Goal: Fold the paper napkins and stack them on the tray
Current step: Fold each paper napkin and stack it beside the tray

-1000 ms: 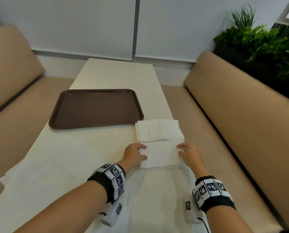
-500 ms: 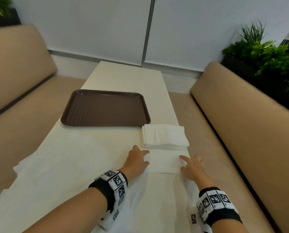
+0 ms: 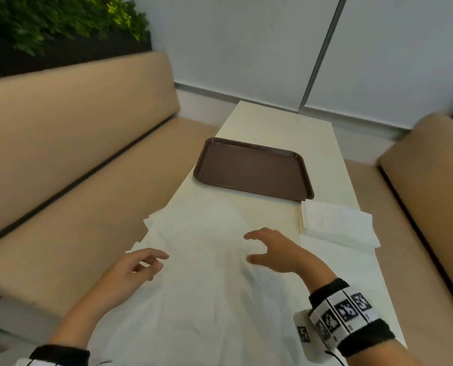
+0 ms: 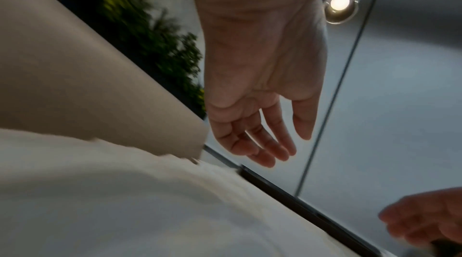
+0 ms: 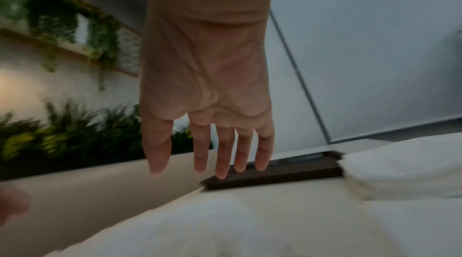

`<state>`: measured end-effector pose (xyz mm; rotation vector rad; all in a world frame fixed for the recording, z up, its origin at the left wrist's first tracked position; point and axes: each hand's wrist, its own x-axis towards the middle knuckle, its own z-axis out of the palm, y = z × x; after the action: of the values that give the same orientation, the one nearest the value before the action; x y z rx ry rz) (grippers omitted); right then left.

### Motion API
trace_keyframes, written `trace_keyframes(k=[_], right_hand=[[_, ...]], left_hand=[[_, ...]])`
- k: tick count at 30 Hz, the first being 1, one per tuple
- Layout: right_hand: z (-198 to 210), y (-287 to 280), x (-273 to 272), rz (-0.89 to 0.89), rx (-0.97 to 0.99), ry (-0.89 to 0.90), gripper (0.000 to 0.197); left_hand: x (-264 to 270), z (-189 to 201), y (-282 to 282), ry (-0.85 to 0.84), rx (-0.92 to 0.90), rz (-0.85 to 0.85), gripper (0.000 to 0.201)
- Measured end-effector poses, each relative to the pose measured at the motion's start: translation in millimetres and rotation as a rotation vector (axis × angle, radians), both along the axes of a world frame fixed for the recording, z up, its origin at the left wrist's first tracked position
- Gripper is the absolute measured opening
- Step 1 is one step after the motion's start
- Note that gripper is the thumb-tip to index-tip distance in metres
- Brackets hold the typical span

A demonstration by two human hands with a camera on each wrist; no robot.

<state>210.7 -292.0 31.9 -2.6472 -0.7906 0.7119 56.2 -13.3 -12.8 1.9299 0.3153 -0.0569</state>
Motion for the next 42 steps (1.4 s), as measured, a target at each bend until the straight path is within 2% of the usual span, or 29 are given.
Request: trace_keyframes(k=[3,7,10,13,15,17,20,21,24,26,27,29,31,34,37,40,42], right_hand=[[-17,54,-3,0.147,-0.046,0.049,0.064],[-38,96,6,0.182,-0.11,-0.038,0.074],[-55,105,12,0.183,-0.186,-0.121,0.064],[-65,106,14,0.149,-0.181,-0.237,0.044],[-67,103,18,0.119,-0.162,-0.294,0.04],[-62,102,20,0.056,-0.101,-0.325,0.039],[-32,102,18,0.019,0.029,-0.44,0.029],[-15,100,14,0.044,0.069,-0.489,0.026],[40,89,-4,0.162,0.111,-0.559,0.019],[73,76,-21,0.202,0.137,-0.493,0.017],[87,69,-29,0.202,0.182,-0.432,0.015],[109,52,-43,0.157,0.293,-0.311,0.011],[123,34,-47,0.054,0.42,-0.241,0.01],[122,-5,-45,-0.194,0.69,-0.095,0.016],[93,-46,-53,-0.4,0.894,0.108,0.047],[50,-68,-73,-0.429,1.049,0.397,0.079],[29,-73,-87,-0.437,1.128,0.53,0.098]], left_hand=[[-27,-4,28,-0.018,-0.035,0.146,0.028],[-44,-3,44,-0.041,-0.079,0.243,0.019],[-49,-4,49,-0.08,-0.122,0.257,0.022],[-51,-2,49,-0.098,-0.136,0.266,0.021],[-52,-2,48,-0.101,-0.141,0.267,0.022],[-51,0,48,-0.099,-0.155,0.259,0.026],[-44,10,41,-0.102,-0.139,0.249,0.022],[-40,14,36,-0.115,-0.118,0.238,0.03],[-21,31,19,-0.204,-0.027,0.165,0.082],[-4,47,10,-0.246,-0.023,0.081,0.105],[4,55,6,-0.253,-0.015,0.012,0.106],[18,70,-5,-0.225,0.028,-0.159,0.09],[27,82,-19,-0.187,-0.031,-0.301,0.07],[32,91,-43,-0.127,-0.217,-0.305,0.062],[33,93,-66,-0.104,-0.392,-0.268,0.063],[34,90,-85,-0.063,-0.521,-0.218,0.045],[35,90,-93,-0.022,-0.591,-0.168,0.032]])
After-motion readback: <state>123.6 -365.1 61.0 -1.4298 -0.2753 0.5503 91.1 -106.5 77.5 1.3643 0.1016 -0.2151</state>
